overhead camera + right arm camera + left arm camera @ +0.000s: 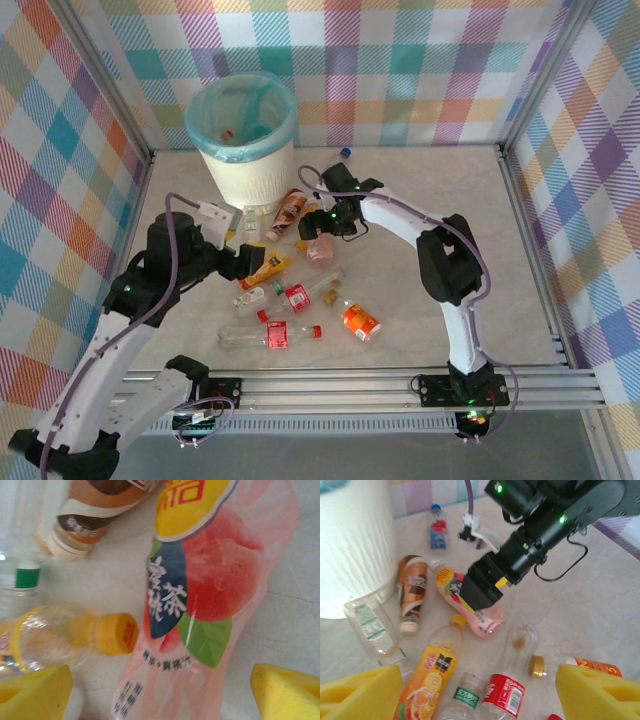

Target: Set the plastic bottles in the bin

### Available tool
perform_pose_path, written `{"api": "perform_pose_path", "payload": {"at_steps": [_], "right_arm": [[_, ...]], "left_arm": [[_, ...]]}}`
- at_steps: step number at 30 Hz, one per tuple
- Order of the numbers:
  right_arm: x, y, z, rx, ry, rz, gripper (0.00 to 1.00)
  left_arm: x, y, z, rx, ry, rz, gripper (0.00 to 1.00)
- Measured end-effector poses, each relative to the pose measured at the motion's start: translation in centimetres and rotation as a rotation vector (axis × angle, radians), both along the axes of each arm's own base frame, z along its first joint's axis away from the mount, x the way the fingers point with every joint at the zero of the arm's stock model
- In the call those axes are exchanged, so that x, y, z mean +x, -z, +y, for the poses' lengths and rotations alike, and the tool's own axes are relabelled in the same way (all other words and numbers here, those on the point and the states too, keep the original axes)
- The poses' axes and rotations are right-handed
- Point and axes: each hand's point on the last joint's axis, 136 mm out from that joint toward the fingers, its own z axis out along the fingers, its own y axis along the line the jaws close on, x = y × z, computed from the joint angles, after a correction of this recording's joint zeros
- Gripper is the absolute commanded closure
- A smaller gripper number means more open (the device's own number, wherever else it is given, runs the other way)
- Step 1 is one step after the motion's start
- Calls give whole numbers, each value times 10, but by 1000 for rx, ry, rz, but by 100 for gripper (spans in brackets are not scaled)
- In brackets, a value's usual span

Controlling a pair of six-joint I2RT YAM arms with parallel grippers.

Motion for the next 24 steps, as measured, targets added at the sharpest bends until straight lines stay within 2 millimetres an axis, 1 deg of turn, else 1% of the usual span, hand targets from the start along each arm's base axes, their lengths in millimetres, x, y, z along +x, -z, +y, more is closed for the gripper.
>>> {"api": "perform_pose_path", "payload": {"at_steps": [4, 10, 19, 24], "right_arm": [[2, 19, -2, -42, 4, 29, 11], [5, 45, -7, -76, 14, 70, 18], [12, 47, -12, -68, 29, 83, 36], [14, 46, -17, -71, 36, 82, 39]], "left_arm": [[1, -6, 11, 18, -55, -36, 19], [3, 0, 17, 48, -86, -23, 19], [1, 6, 22, 72, -105, -2, 18], [3, 7, 24, 70, -125, 7, 19]]}}
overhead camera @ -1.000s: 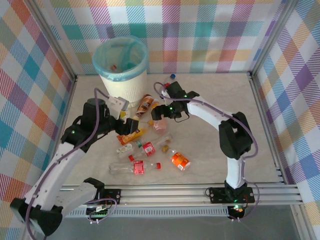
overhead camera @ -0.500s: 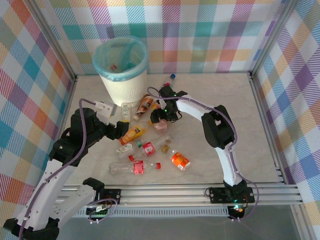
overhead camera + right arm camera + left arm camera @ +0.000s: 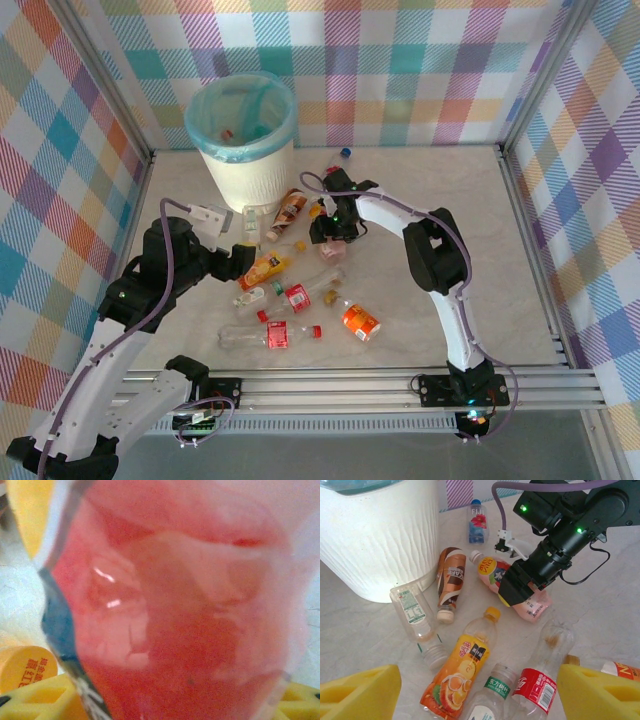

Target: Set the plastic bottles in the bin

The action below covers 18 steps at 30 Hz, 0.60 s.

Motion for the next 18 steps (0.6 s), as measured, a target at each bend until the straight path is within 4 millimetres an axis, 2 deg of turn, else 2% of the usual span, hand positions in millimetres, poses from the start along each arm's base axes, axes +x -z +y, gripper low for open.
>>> {"api": "perform_pose_path", "payload": {"at_steps": [4, 8, 13, 18], "right_arm": [[-9, -5, -8, -14, -2, 0, 40], [-24, -25, -21, -4, -6, -27, 41], [-45, -73, -32, 65, -21, -110, 42], [-61, -129, -38, 159, -56, -240, 44]], "left_arm": [[10, -5, -1, -16, -30, 20, 19], [27, -16, -4, -56, -88, 43, 19], [49, -37, -13, -151, -140, 60, 19], [73, -55, -34, -263, -131, 91, 19]]}}
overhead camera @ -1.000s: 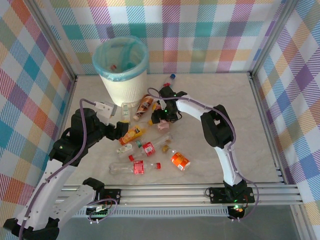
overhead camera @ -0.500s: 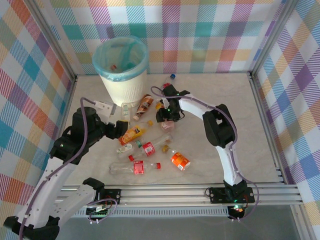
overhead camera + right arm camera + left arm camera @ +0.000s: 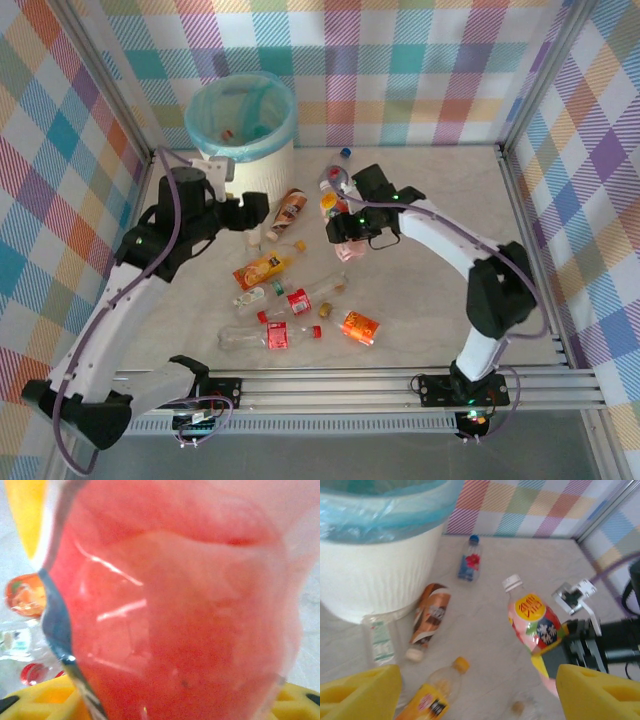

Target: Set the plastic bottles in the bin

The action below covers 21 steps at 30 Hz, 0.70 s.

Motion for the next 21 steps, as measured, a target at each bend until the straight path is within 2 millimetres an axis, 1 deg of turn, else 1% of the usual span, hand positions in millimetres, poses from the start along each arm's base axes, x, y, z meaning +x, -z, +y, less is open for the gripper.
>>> {"api": "perform_pose_path", "payload": {"at_steps": [4, 6, 10, 12, 15, 21], "right_arm": [[-18, -38, -4, 81, -43, -101, 45], [-27, -56, -5, 129, -74, -157, 45], [-43, -81, -5, 210, -133, -249, 44], [-50, -91, -3, 243, -164, -297, 44], [-56, -100, -2, 272, -198, -345, 44], [-63, -114, 4, 309, -255, -412, 44]], "left_arm": [[26, -15, -27, -94, 47, 31, 19], [38, -23, -44, -153, 92, 47, 20], [52, -32, -72, -253, 177, 81, 20], [55, -36, -85, -285, 219, 97, 23], [54, -42, -102, -315, 273, 111, 26], [42, -46, -130, -350, 380, 142, 33]]}}
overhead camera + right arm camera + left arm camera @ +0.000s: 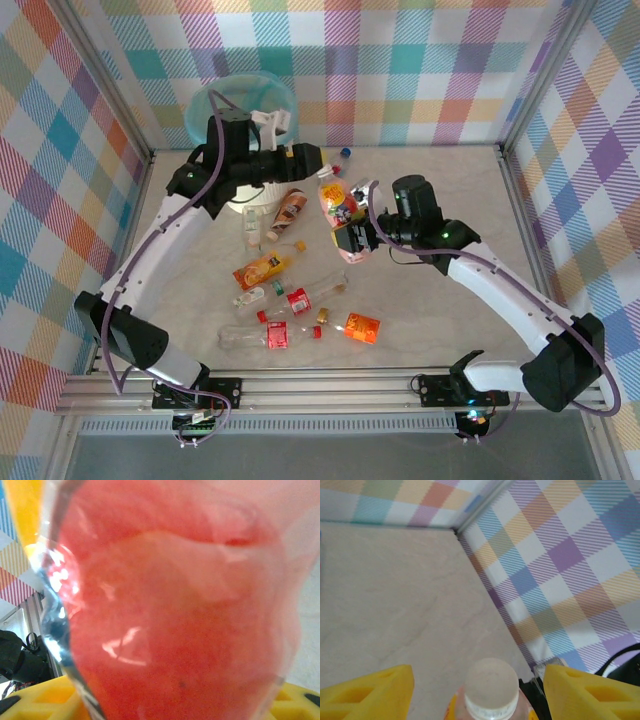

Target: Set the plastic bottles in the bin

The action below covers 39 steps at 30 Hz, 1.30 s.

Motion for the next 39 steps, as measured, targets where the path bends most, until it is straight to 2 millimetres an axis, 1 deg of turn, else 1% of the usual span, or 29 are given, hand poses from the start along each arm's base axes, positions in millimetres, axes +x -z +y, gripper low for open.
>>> {"api": "perform_pose_path", "payload": {"at_steps": [4, 7, 11, 15, 16, 17, 18, 19, 21, 22, 23, 25, 28, 29, 32, 35, 38, 39], "right_arm": [[0, -4, 3, 11, -11, -22, 44], [-1, -7, 4, 19, -18, -30, 43], [-4, -8, 5, 25, -26, -41, 41], [-4, -8, 4, 25, -26, -41, 38], [-4, -8, 4, 25, -26, -41, 36], [-4, -8, 5, 25, -26, -42, 32], [-4, -9, 5, 27, -28, -45, 27], [-5, -9, 6, 28, -27, -44, 20], [-3, -9, 5, 24, -17, -48, 5], [-2, -10, 5, 22, -6, -49, 0], [-1, -12, 4, 23, 5, -47, 0], [4, -22, 3, 26, 33, -67, 0], [15, -49, 0, 49, 86, -121, 0], [18, -58, -2, 56, 102, -140, 0], [25, -79, -5, 73, 147, -184, 0], [31, -89, -6, 80, 169, -203, 0], [37, -90, -3, 81, 181, -195, 0], [40, -89, -2, 80, 185, -190, 0]], "left_arm": [[-7, 0, -11, -9, 51, 17, 40], [-11, 4, -15, -3, 70, 33, 51], [-12, 6, -16, 2, 81, 39, 70], [-12, 6, -16, 5, 81, 32, 74], [-12, 6, -15, 7, 80, 34, 78], [-12, 5, -15, 7, 78, 34, 84], [-12, 4, -15, 8, 77, 34, 93], [-12, 2, -14, 9, 71, 30, 100], [-9, -3, -11, 15, 45, 14, 100], [-6, -6, -8, 22, 24, 4, 100], [-4, -9, -6, 29, 6, -6, 100], [2, -20, 2, 42, -42, -46, 100], [13, -47, 20, 64, -127, -135, 100], [16, -60, 30, 72, -162, -171, 100], [30, -105, 68, 89, -298, -305, 100], [45, -148, 111, 108, -450, -427, 100], [63, -175, 147, 145, -580, -511, 100], [69, -180, 155, 156, -612, -528, 100]]}}
